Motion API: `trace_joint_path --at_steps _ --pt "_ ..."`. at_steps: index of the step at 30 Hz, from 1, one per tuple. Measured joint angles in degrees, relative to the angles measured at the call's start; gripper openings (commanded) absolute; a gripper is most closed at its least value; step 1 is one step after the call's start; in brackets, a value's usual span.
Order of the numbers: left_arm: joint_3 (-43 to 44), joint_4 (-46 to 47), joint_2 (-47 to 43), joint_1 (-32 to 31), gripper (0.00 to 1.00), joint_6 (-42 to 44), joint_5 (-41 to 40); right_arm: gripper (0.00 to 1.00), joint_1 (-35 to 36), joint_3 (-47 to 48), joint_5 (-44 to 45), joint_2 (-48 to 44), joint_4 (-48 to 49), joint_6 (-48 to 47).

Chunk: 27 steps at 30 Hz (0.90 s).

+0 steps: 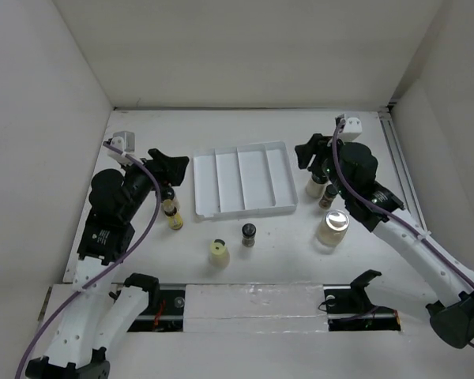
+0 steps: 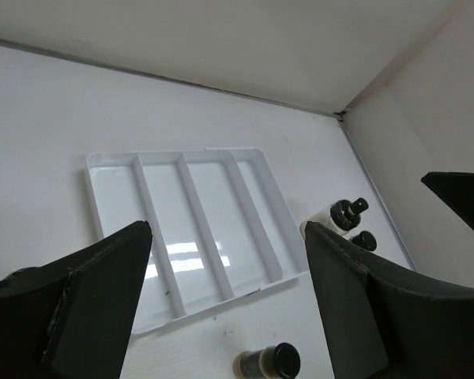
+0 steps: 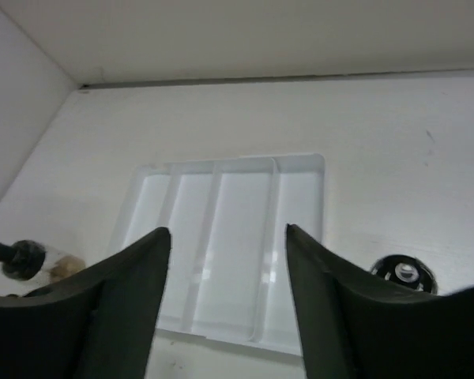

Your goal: Organize the condiment bottles

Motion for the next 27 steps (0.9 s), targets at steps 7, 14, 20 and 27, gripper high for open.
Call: trace_joint_path --at_steps 7,14,20,27 --pt "-6.3 3.8 -4.8 0.0 0.22 0.4 1.9 0.21 -2.1 -1.5 8.6 -0.6 -7.2 1.9" --pt "-6.4 5.8 -5.4 -0.4 0.18 2.1 0.7 0.60 -4.0 0.7 12.4 2.9 -11.5 3.1" --pt "-6.4 5.8 -4.4 -0.3 0.40 2.7 -0.5 0.60 -5.4 0.7 11.7 11.9 -12.1 4.0" --pt "-6.4 5.9 -2.7 -0.4 0.42 2.8 -0.7 0.60 -8.2 0.7 14.0 16.6 -12.5 5.6"
